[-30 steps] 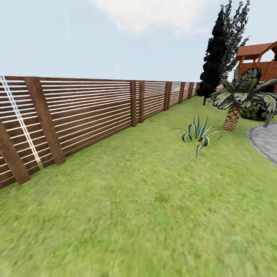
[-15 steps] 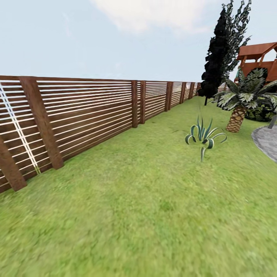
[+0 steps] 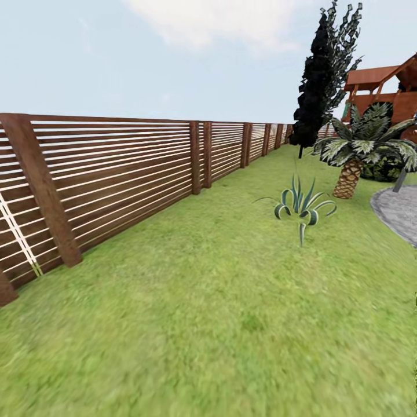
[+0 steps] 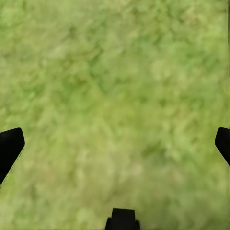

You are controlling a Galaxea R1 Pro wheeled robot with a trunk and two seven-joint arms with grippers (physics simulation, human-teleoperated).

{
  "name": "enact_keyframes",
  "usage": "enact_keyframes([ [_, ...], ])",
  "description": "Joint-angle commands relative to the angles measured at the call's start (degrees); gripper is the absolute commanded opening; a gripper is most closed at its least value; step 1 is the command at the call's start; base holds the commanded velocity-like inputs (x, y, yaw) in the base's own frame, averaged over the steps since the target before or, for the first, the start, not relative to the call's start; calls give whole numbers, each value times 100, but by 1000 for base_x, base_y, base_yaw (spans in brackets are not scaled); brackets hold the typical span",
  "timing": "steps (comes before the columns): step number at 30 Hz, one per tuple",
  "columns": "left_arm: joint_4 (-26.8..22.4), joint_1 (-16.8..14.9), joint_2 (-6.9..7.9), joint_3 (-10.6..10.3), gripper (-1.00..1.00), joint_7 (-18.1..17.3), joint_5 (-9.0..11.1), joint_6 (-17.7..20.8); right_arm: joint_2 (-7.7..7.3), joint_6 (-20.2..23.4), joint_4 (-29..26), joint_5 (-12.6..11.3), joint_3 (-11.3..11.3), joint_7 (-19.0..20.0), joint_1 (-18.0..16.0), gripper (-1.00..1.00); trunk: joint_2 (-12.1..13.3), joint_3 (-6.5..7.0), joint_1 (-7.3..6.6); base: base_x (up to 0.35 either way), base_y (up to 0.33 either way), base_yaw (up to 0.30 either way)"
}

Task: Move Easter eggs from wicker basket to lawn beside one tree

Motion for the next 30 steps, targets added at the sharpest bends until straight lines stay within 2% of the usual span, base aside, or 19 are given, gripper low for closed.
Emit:
enact_keyframes([
  [1,-2,3,-2,-5,100,10,-5,-8,1,-15,3,-58,2,3,-3,100,-2,-4,4,330,142,-229],
  [9,11,5,-2,-50,100,10,-13,-17,2,-15,2,-51,2,3,-3,100,-2,-4,4,329,145,-175],
  [15,11,5,-2,-188,100,10,-13,-24,2,-16,-2,-51,2,3,-3,100,-2,-4,4,330,146,-16],
  [30,11,5,7,-208,100,10,-10,-27,2,-6,6,-51,2,9,-3,100,-2,-4,4,329,127,0],
])
